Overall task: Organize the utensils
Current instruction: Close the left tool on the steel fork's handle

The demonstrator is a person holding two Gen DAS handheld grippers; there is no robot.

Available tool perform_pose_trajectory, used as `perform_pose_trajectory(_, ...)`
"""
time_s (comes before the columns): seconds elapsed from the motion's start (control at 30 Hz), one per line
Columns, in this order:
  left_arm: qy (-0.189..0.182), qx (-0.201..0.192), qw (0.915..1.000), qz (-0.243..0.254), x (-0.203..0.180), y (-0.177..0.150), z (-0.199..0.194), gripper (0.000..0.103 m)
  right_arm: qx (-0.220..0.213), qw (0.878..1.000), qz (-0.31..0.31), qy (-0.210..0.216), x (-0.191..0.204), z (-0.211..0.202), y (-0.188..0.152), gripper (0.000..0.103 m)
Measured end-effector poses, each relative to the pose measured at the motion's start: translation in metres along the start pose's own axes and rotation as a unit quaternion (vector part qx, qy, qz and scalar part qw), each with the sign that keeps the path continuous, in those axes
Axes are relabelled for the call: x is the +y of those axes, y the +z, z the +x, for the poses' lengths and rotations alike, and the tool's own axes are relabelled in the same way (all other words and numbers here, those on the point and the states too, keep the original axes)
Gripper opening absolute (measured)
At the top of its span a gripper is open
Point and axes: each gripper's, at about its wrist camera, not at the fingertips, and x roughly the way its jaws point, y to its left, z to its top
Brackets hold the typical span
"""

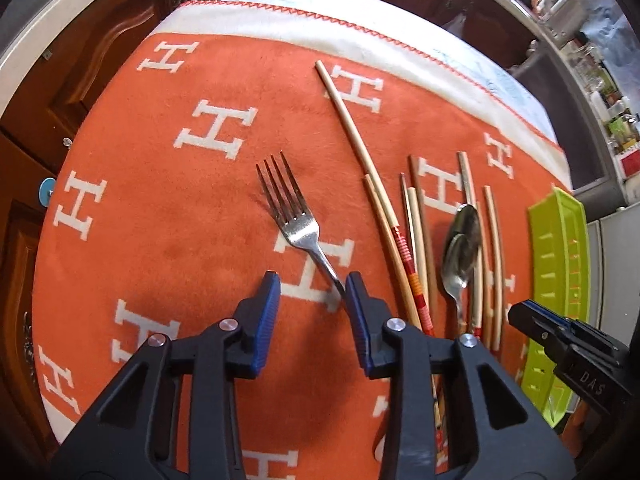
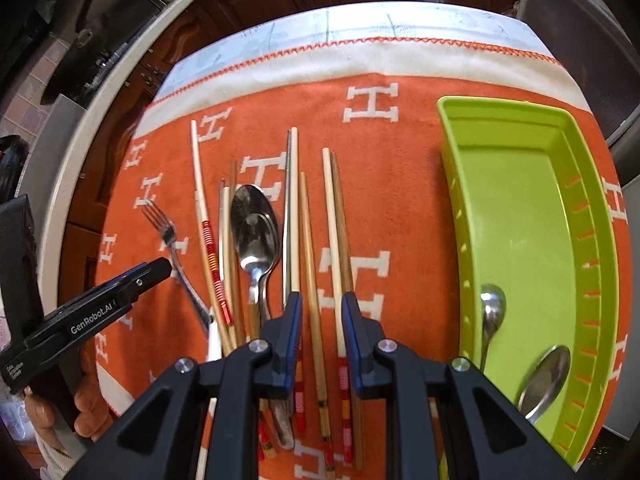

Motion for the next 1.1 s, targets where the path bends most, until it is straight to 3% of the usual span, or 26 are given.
perform_pose_trajectory(0.23,0.045,-0.001,0.9989,0.015,-0.023,0.008,0.015,0.026,0.021,0.999,-0.009,-0.042,0.005,0.011,0.005,0.019)
perform_pose_trajectory(0.33,0.064,-0.009,0.9976,0.027,-0.031,0.009,0.018,0.015,0.024,0.998,-0.013,-0.057,0.004,0.013,0.004,0.019)
perform_pose_trajectory(0.53,0.07,-0.021,0.9956,0.058,-0.037,0.009,0.018,0.011,0.026,0.996,-0.023,-0.077,0.005,0.016,0.004,0.014)
perform_pose_trajectory(0.77,0.053,-0.023,0.9888,0.138,-0.033,-0.009,0.009,0.007,0.037,0.997,-0.026,-0.057,0.008,0.023,0.004,0.014)
perform_pose_trajectory(0.93,0.056,-0.028,0.9875,0.145,-0.03,-0.017,0.006,0.007,0.028,0.997,-0.038,-0.062,0.01,0.025,0.0,0.012)
perform_pose_trajectory(1.07,0.057,-0.036,0.9891,0.131,-0.029,-0.02,0.005,0.006,0.014,0.999,-0.028,-0.034,0.008,0.022,-0.005,0.01)
perform_pose_trajectory(1.1,0.056,-0.038,0.9895,0.128,-0.029,-0.021,0.005,0.004,0.006,0.999,-0.03,-0.028,0.008,0.018,-0.007,0.0)
